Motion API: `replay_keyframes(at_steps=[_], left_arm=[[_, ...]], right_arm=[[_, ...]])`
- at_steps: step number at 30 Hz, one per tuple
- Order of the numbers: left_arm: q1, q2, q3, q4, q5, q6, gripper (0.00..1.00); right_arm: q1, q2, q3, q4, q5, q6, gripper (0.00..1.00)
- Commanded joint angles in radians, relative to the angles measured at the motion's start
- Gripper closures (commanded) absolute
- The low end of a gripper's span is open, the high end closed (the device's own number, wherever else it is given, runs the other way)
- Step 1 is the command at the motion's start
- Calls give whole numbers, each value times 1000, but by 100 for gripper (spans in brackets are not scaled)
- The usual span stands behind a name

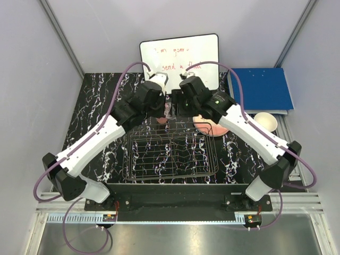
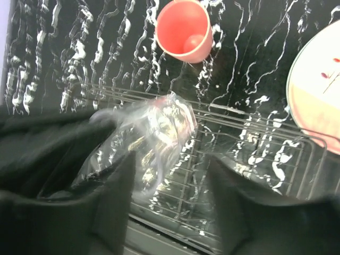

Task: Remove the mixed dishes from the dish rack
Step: Pick up the cup from the dish rack, then place the cup into the cup.

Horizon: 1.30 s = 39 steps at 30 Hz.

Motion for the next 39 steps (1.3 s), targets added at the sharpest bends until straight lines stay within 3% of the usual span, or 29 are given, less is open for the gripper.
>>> replay_keyframes(at_steps=[1,4,8,14,17,23,31,39], left_arm=[[15,21,134,24,-37,18,100],[47,55,187,9,-13,7,100],[128,122,276,-29,27,-5,100],[273,397,665,-261,87,-39,100],[300,518,773,-335,98,-37,100],[329,566,725,-312,115,-46,100],[329,498,565,-229,159,-76,100],[317,386,245,-70,187,-79,100]], right_arm=[[2,-120,10,20,71,-42,13],[1,-164,10,13,125,-47,1],[2,-230,-31,5,165,-41,0],[2,-363,-225,62,231,-10,0],[1,-397,-286,66,246,-5,1],[2,-431,-369,89,252,-10,1],[1,-411,-421,131,217,-7,0],[1,-393,-444,152,199,5,0]])
